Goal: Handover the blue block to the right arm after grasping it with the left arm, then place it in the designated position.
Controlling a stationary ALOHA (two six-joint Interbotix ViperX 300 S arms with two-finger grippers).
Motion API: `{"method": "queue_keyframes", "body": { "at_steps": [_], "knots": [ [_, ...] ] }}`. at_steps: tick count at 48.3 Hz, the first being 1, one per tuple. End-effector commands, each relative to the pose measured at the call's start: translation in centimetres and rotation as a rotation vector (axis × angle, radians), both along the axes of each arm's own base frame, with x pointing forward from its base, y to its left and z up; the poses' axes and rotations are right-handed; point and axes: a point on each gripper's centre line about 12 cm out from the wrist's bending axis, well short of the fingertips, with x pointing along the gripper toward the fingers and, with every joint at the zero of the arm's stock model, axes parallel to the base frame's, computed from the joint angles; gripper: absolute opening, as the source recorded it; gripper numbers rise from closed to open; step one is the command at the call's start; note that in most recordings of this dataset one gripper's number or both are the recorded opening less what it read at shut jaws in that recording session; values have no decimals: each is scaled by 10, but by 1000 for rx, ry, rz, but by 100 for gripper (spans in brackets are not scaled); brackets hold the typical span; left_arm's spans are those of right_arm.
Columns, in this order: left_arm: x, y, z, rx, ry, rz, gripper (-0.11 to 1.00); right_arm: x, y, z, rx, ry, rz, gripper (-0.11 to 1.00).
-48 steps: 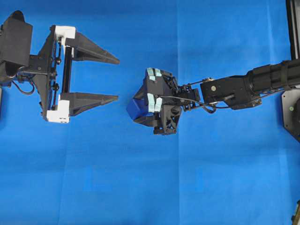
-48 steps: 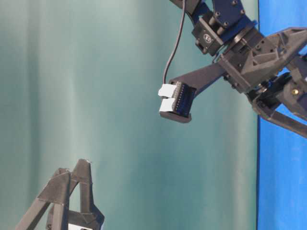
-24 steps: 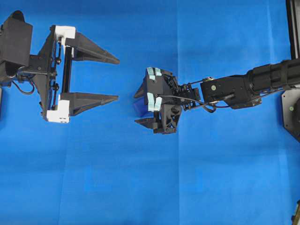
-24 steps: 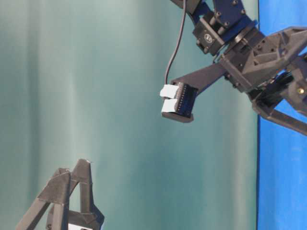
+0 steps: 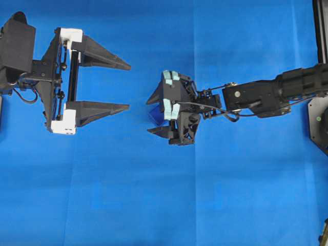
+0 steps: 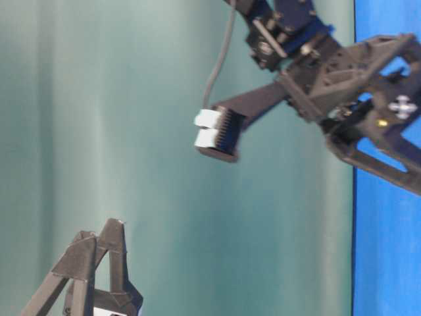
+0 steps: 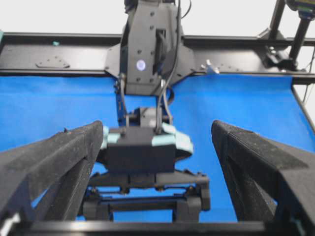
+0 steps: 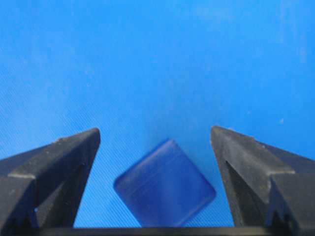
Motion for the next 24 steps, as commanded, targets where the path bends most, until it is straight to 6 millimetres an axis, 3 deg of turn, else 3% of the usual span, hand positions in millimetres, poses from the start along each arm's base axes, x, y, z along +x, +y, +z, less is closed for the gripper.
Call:
{"method": "queue_keyframes", "body": {
  "at_steps": [1, 24],
  "knots": [
    [-1, -1, 9, 1, -28, -4, 93, -2, 0, 32, -8, -61, -4, 85],
    [0, -1, 10, 2, -29, -4, 93, -54, -6, 140, -65, -130, -77, 85]
  ]
}}
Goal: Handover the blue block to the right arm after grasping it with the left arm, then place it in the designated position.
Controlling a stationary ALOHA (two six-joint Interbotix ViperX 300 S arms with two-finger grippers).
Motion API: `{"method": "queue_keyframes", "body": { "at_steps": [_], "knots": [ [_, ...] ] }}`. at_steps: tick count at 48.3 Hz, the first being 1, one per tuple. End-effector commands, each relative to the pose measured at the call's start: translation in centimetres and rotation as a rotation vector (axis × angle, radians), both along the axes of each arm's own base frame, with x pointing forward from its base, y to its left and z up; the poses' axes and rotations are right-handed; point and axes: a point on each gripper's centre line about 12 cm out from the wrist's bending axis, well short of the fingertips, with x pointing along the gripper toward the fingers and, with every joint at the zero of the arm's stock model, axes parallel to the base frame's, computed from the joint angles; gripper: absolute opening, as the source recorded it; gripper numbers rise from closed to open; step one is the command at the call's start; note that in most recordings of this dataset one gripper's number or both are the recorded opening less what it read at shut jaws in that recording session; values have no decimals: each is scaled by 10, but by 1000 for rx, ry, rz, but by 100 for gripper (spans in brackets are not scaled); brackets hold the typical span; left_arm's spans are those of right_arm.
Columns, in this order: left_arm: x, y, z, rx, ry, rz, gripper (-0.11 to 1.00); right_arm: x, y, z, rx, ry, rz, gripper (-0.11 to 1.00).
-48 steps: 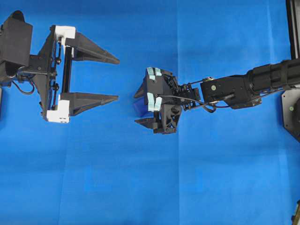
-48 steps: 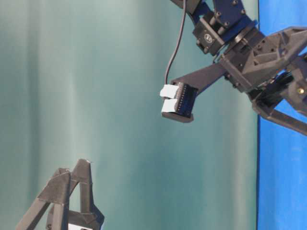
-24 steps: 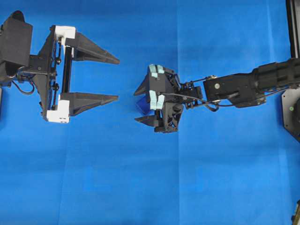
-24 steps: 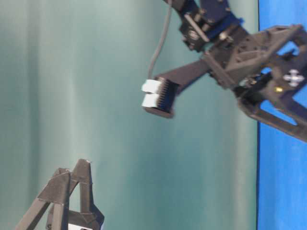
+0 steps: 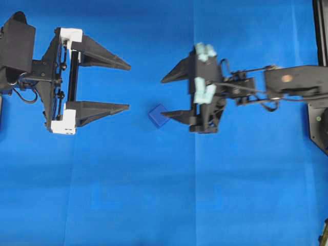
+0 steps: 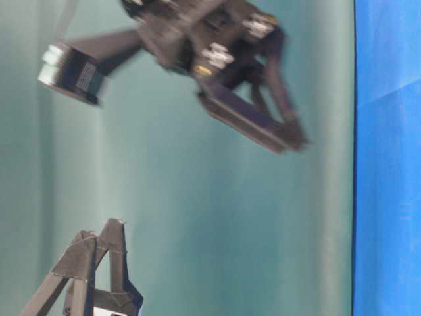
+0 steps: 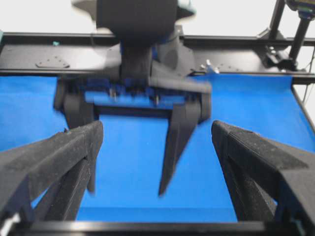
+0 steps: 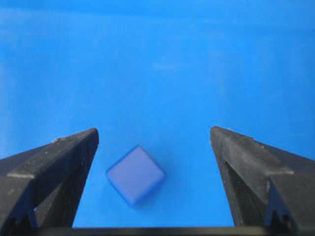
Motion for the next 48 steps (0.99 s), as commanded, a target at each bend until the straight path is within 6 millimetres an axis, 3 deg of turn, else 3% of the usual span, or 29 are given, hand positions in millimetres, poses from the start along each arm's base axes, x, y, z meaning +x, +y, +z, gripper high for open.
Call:
{"method": "queue_keyframes", "body": {
  "at_steps": [1, 23, 31, 48],
  "knots": [
    [0, -1, 10, 2, -31, -4, 93, -11, 0, 29, -6, -48, -10, 85],
    [0, -1, 11, 1, -34, -4, 93, -66, -5, 93, -31, -109, -72, 85],
    [0, -1, 11, 1, -32, -4, 93, -76, -5, 98, -33, -125, -75, 85],
    [0, -1, 10, 1, -31, -4, 93, -74, -5, 98, -29, -133, -70, 85]
  ]
}}
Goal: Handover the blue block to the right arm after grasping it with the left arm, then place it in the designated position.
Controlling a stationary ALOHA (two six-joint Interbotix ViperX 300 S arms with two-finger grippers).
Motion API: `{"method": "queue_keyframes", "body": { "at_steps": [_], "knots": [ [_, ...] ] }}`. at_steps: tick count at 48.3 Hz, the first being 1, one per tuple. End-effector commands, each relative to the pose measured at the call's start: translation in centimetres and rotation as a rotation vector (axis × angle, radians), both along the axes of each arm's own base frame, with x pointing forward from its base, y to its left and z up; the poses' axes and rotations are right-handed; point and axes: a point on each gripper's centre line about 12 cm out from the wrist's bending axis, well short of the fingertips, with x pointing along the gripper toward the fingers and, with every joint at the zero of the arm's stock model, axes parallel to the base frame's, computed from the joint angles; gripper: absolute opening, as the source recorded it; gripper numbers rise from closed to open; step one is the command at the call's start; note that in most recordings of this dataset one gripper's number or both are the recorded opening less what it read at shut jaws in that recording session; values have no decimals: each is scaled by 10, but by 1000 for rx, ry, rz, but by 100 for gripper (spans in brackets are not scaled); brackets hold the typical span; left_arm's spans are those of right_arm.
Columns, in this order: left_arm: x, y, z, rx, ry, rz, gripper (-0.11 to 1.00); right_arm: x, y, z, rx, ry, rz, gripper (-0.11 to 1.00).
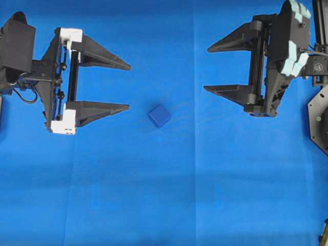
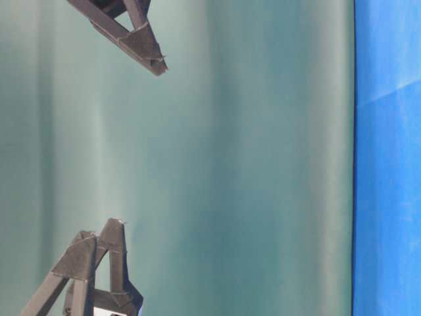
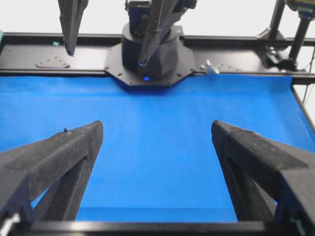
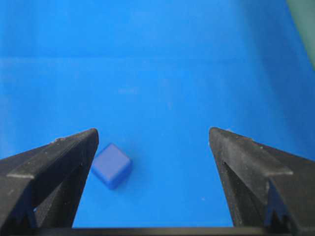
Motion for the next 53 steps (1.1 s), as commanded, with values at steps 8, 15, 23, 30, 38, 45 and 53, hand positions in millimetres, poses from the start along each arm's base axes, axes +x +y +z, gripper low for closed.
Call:
{"method": "queue_keyframes", "body": {
  "at_steps": [8, 15, 23, 30, 38, 45, 53],
  "knots": [
    [-1, -1, 11, 1, -34, -4, 93, 0, 3, 12, -3, -79, 25, 85],
    [-1, -1, 12, 1, -35, -4, 93, -5, 7, 13, -10, -163, 65, 85],
    [-1, -1, 12, 1, -37, -4, 93, -12, 12, 11, -9, -236, 103, 85],
    [0, -1, 13, 1, -41, -4, 93, -14, 15, 4, -5, -266, 126, 85],
    [0, -1, 12, 1, -40, -4, 93, -14, 16, 0, -3, -275, 136, 85],
    [0, -1, 12, 1, -40, -4, 93, -14, 16, 1, -2, -276, 136, 84],
    [0, -1, 13, 1, -41, -4, 93, -14, 16, 0, -2, -273, 135, 84]
  ]
}}
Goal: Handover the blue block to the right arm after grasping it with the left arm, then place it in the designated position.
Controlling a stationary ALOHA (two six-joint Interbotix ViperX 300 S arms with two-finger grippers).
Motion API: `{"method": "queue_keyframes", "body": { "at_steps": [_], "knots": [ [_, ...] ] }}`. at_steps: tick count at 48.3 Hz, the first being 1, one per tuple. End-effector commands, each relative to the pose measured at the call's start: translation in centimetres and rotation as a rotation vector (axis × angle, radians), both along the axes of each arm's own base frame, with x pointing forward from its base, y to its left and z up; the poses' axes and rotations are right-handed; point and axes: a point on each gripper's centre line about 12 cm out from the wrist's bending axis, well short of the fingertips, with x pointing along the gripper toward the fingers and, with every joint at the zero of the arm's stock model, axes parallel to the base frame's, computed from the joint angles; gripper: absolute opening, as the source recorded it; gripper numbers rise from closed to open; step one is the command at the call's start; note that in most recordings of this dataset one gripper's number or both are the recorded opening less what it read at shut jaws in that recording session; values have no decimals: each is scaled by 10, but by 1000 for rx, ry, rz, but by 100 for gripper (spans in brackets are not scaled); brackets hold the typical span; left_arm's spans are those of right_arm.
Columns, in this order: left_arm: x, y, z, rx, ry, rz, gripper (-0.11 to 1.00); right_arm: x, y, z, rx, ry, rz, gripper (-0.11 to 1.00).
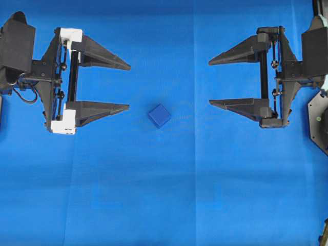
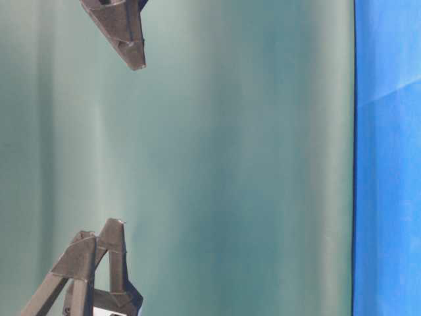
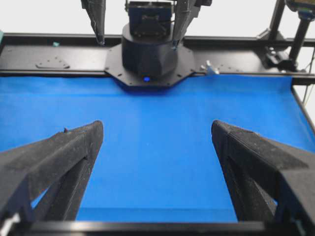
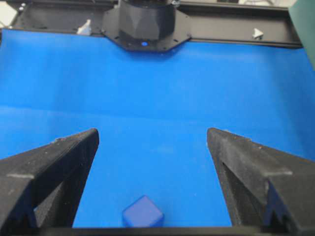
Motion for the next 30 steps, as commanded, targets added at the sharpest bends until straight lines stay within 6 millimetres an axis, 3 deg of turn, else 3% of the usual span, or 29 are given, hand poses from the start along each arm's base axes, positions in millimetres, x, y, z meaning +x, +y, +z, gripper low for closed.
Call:
{"method": "queue_keyframes", "body": {
  "at_steps": [1, 30],
  "knots": [
    [0, -1, 11, 1, -35, -4, 93, 0, 1, 7, -3, -24, 5, 84],
    [0, -1, 11, 1, -34, -2, 93, -1, 0, 8, -6, -27, 2, 85]
  ]
}}
